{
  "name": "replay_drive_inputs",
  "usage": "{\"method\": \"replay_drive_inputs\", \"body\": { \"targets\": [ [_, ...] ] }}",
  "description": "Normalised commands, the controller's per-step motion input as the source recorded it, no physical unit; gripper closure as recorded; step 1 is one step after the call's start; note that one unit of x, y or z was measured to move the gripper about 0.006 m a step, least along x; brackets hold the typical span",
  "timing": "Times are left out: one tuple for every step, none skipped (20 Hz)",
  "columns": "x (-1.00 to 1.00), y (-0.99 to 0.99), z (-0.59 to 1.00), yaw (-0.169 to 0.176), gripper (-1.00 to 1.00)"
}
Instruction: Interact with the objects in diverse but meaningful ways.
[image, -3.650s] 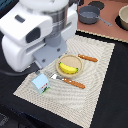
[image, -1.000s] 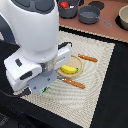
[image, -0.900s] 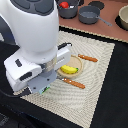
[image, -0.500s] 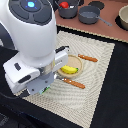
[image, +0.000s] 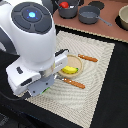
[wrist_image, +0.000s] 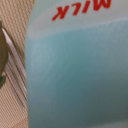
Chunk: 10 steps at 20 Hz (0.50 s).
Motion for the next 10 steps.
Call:
{"method": "replay_drive_inputs", "body": {
  "targets": [
    [-0.57, -0.02, 0.0, 0.036, 1.0],
    [-0.56, -0.01, 0.0, 0.036, 1.0],
    [-0.54, 0.0, 0.0, 0.036, 1.0],
    [-0.53, 0.0, 0.0, 0.036, 1.0],
    [-0.51, 0.0, 0.0, 0.038, 1.0],
    [-0.51, 0.0, 0.0, 0.038, 1.0],
    [-0.53, 0.0, 0.0, 0.036, 1.0],
    [-0.52, 0.0, -0.01, 0.036, 1.0],
    [-0.53, 0.0, -0.03, 0.036, 1.0],
    [-0.48, 0.0, -0.06, 0.039, 1.0]
  ]
}}
